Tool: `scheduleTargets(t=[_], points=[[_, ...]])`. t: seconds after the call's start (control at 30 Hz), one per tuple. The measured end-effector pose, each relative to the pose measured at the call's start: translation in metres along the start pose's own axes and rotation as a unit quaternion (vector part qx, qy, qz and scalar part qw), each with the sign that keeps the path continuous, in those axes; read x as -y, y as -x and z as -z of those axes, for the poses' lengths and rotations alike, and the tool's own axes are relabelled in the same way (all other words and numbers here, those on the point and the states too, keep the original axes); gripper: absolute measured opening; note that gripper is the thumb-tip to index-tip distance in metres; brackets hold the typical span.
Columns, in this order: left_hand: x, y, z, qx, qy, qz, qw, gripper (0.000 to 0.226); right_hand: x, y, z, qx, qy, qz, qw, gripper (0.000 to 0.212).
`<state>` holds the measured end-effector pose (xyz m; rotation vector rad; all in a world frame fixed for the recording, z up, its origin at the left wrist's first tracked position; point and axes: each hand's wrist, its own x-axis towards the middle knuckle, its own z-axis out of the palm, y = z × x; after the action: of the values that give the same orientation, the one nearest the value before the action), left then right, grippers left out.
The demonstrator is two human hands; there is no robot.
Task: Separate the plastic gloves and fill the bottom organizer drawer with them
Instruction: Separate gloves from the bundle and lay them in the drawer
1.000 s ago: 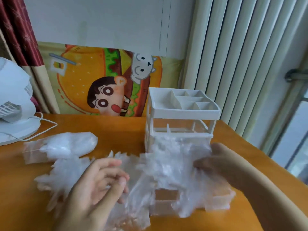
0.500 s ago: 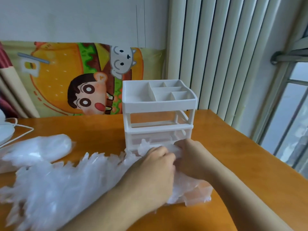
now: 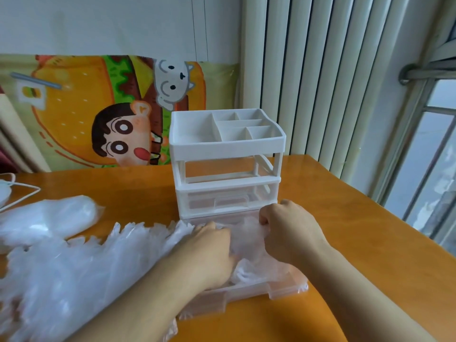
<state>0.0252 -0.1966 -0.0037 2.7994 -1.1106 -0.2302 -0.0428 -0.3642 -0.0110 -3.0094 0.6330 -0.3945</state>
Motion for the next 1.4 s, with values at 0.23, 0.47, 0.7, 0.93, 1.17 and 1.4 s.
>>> scheduleTargets(t=[0.23,0.47,0.7,0.93,1.17,1.4], points=[[-0.026,0.017,0.011,0.010,-0.012,-0.053,0.998,0.061,0.001,-0.003,-0.001,0.025,-0.006,-0.022,0.999,0.027],[-0.012,-0.008,0.006,0.167,0.031,0.026,0.985,0.099,-0.004,0.003,0.011,-0.040,-0.037,0.030,0.998,0.045],[-0.011,-0.007,-0.001,0.139,0.058,0.013,0.989,0.069,0.025,0.017,0.010,0.111,-0.139,0.102,0.979,0.025],[-0.005,0.010,0.012,0.156,0.123,-0.010,0.980,0.070,0.025,0.018,0.019,0.250,-0.094,0.080,0.960,0.078],[0.004,0.033,0.008,-0.126,0.294,-0.013,0.947,0.029,0.022,0.011,0.016,0.292,-0.046,0.087,0.951,0.101],[0.055,0.065,0.013,-0.179,0.116,0.112,0.971,0.036,0.013,0.012,0.013,0.214,-0.136,0.096,0.962,0.078]])
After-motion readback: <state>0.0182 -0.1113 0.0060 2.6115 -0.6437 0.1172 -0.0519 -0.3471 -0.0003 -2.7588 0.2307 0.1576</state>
